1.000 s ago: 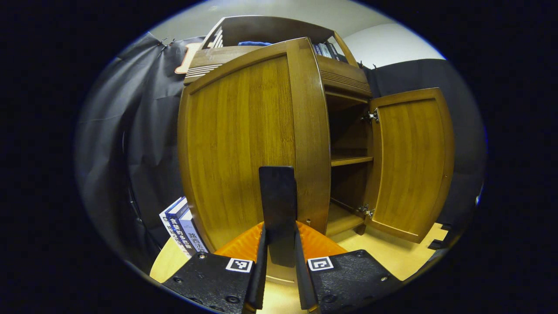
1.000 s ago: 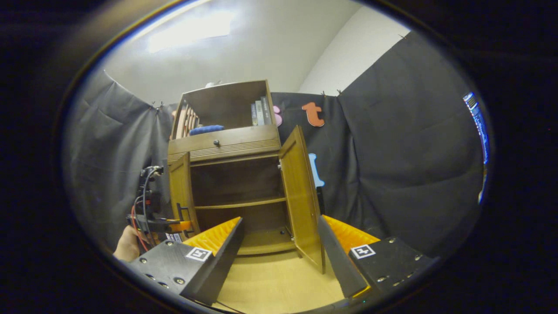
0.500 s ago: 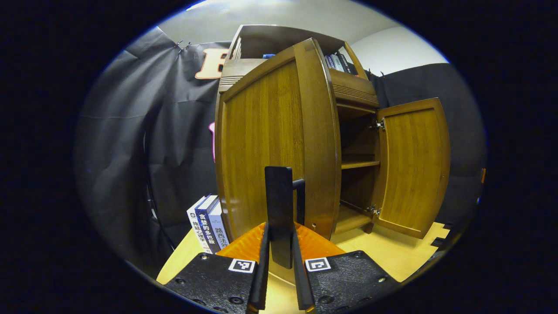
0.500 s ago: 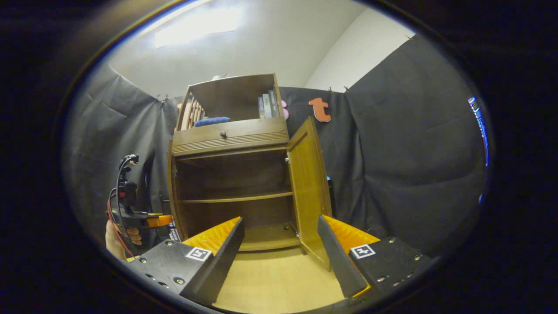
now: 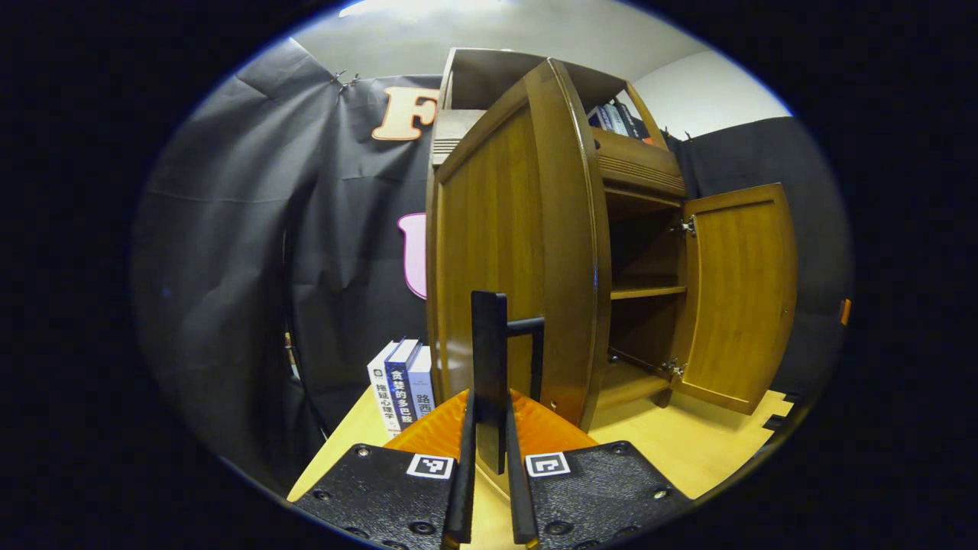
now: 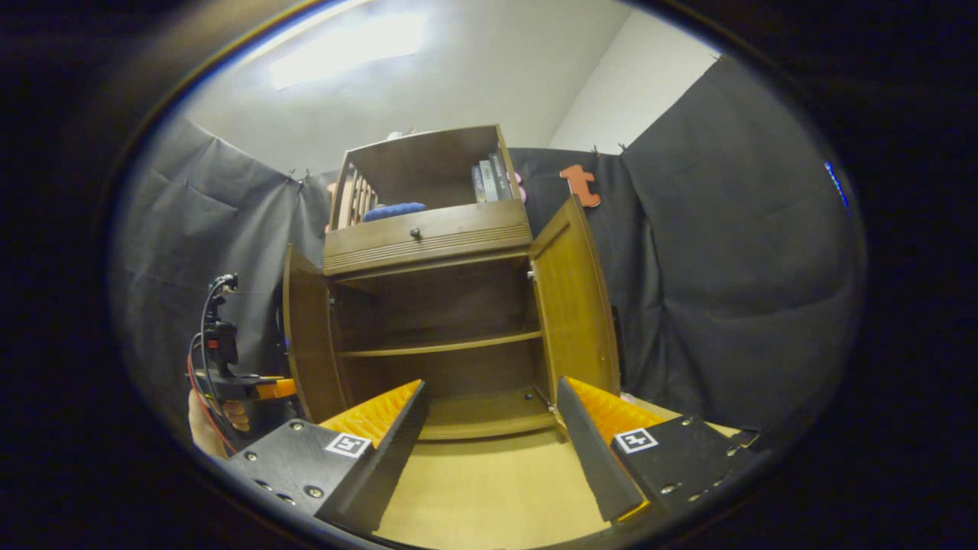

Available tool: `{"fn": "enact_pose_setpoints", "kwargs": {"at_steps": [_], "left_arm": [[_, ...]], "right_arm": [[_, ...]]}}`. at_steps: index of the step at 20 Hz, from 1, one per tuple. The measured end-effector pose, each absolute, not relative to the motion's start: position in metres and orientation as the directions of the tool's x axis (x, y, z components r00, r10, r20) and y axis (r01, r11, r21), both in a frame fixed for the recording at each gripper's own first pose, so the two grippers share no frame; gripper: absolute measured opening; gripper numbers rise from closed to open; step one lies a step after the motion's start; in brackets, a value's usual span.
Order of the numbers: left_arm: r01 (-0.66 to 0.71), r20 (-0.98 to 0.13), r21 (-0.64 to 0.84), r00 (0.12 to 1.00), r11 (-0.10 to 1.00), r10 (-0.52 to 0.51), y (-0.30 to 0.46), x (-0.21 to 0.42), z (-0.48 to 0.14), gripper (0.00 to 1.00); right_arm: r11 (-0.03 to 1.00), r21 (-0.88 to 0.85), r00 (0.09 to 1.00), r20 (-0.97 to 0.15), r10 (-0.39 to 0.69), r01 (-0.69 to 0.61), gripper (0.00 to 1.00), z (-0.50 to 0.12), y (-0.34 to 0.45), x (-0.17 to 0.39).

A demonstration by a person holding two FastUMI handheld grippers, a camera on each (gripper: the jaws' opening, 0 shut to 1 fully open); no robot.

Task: Open the right door of the double-door shoe cabinet with the right hand, and open the left door with the left hand.

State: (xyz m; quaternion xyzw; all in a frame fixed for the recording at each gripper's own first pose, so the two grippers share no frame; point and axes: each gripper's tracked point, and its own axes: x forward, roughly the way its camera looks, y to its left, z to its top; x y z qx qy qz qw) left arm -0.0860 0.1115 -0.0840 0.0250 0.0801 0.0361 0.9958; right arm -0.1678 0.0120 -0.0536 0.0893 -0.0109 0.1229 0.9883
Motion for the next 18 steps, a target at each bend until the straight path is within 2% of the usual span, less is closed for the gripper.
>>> {"fn": "enact_pose_setpoints", "kwargs": {"at_steps": [4,6,7,8,9,10,11,12,15,18], "left_arm": [[-0.103,-0.13,0.046,0.986,0.994,0.108,0.136,-0.083,-0.061,0.17],[-0.105,-0.137,0.039,0.985,0.994,0.11,0.145,-0.083,-0.055,0.2],[-0.091,-0.153,0.024,0.984,0.996,0.094,0.144,-0.082,-0.057,0.05],[-0.083,-0.157,0.025,0.984,0.996,0.085,0.144,-0.081,-0.056,0.19],[-0.08,-0.162,0.05,0.983,0.996,0.088,0.148,-0.081,-0.057,0.07],[-0.085,-0.158,0.065,0.983,0.994,0.094,0.152,-0.084,-0.056,0.13],[-0.091,-0.157,0.072,0.982,0.993,0.102,0.157,-0.084,-0.055,0.13],[-0.093,-0.156,0.073,0.982,0.993,0.103,0.161,-0.084,-0.055,0.11],[-0.071,-0.159,0.06,0.984,0.996,0.079,0.172,-0.086,-0.054,0.07],[-0.044,-0.151,0.056,0.987,0.997,0.052,0.181,-0.089,-0.053,0.06]], "right_arm": [[0.955,0.158,0.968,0.041,0.246,-0.25,1.0,-0.053,0.02,-0.168],[0.953,0.153,0.965,0.038,0.26,-0.263,1.0,-0.053,0.027,-0.169],[0.954,0.146,0.965,0.037,0.261,-0.263,1.0,-0.053,0.028,-0.169],[0.955,0.139,0.965,0.038,0.26,-0.263,1.0,-0.052,0.028,-0.171],[0.955,0.133,0.964,0.041,0.263,-0.266,1.0,-0.05,0.029,-0.172],[0.953,0.13,0.962,0.046,0.27,-0.274,1.0,-0.048,0.033,-0.171],[0.951,0.131,0.96,0.053,0.276,-0.281,0.97,-0.045,0.036,-0.173],[0.949,0.13,0.958,0.056,0.281,-0.286,1.0,-0.045,0.037,-0.173],[0.954,0.113,0.961,0.05,0.273,-0.277,0.97,-0.044,0.037,-0.171],[0.958,0.103,0.963,0.046,0.265,-0.268,1.0,-0.041,0.035,-0.172]]}}
